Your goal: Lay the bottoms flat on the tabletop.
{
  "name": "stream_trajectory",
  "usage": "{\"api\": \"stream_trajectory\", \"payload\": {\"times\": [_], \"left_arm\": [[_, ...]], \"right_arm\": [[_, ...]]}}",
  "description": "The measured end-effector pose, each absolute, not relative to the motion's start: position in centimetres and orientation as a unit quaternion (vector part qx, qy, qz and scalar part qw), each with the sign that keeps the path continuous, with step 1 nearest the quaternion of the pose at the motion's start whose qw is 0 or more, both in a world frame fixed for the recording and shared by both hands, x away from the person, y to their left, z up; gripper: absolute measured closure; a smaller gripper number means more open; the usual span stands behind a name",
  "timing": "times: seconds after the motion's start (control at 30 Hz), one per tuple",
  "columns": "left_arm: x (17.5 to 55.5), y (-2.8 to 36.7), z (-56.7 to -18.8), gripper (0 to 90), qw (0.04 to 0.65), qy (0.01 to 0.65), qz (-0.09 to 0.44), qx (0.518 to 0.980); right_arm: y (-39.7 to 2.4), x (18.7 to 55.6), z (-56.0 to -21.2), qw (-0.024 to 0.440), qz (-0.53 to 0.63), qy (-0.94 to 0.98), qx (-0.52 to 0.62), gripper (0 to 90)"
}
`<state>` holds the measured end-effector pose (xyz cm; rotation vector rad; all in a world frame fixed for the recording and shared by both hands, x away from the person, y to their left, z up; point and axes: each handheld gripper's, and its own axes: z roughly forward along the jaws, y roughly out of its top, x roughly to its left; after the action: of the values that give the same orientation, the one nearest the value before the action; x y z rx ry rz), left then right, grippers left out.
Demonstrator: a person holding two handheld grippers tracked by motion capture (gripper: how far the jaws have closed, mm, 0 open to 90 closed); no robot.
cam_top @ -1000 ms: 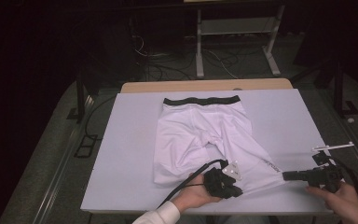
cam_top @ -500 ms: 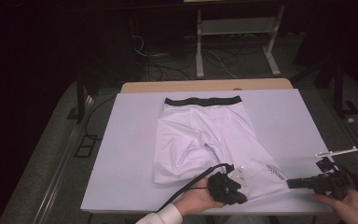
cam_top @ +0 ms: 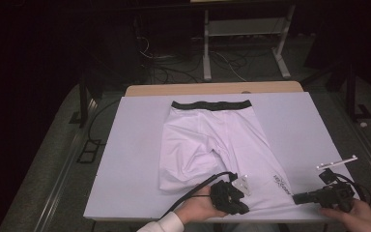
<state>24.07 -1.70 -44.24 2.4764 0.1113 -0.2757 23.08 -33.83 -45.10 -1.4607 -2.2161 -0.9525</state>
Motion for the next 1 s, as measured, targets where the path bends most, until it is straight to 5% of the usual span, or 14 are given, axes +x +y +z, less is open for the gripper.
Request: {"api": "stream_trajectory", "payload": {"times": [0.1,0.37,0.5,0.6,0.77,1.0], "left_arm": [[24.1,-1.7,-44.2,81.8,0.319,0.041,-0.111,0.940],[24.7,-0.8,-43.4,45.8,0.357,0.057,-0.099,0.927],[25.1,-0.1,-42.7,31.8,0.380,0.068,-0.098,0.917],[25.7,0.5,-42.2,20.6,0.392,0.082,-0.094,0.911],[27.0,1.9,-41.2,0.0,0.413,0.112,-0.077,0.900],[28.6,4.7,-38.9,0.0,0.441,0.145,-0.041,0.885]], "right_arm": [[-33.9,22.9,-44.9,0.147,-0.339,-0.774,-0.514,74.4],[-33.8,23.1,-43.5,0.076,-0.374,-0.768,-0.515,43.4],[-33.1,23.5,-42.7,0.032,-0.381,-0.772,-0.507,13.8],[-32.6,23.9,-42.1,0.003,-0.388,-0.770,-0.506,0.0],[-32.3,24.5,-41.2,-0.004,-0.415,-0.762,-0.496,0.0],[-31.9,25.4,-39.9,-0.016,-0.437,-0.754,-0.490,0.0]]}}
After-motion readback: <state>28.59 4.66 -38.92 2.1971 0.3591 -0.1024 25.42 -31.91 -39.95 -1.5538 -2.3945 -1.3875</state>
